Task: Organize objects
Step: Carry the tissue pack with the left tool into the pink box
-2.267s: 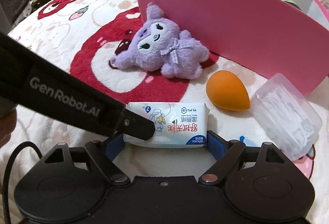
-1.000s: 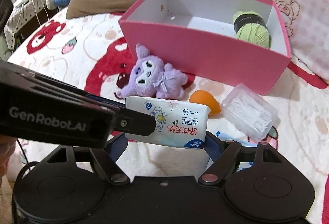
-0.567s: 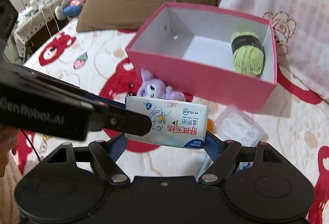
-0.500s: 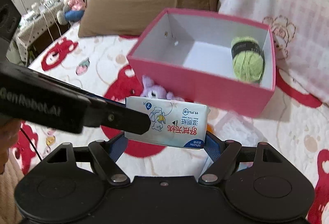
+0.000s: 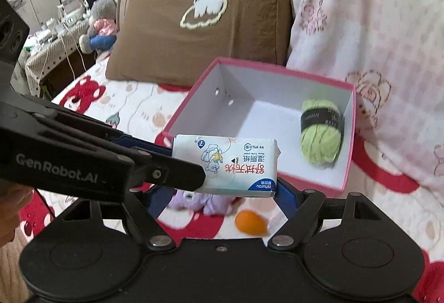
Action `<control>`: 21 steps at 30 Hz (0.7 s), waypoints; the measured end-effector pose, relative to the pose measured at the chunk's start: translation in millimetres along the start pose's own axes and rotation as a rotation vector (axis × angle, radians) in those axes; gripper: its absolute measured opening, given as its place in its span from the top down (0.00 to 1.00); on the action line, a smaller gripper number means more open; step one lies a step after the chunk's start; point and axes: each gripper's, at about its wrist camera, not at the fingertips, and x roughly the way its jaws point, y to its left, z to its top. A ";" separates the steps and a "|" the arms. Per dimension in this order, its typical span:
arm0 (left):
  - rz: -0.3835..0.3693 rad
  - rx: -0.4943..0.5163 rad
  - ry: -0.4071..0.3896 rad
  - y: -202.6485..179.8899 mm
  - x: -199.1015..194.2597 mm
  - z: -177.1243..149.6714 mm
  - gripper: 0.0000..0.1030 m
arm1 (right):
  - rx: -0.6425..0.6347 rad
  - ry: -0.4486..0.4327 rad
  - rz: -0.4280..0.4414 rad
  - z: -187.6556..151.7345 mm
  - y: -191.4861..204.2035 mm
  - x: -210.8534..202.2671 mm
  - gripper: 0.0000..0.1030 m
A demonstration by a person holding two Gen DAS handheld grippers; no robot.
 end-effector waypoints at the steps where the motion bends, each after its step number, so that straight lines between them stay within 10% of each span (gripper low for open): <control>1: -0.005 -0.012 -0.001 2.2 1.4 2.7 0.73 | 0.003 -0.009 0.006 2.1 -3.2 0.1 0.20; 21: 0.081 -0.151 0.088 56.5 118.6 59.6 0.73 | 0.162 0.111 0.066 40.9 -69.2 108.7 0.20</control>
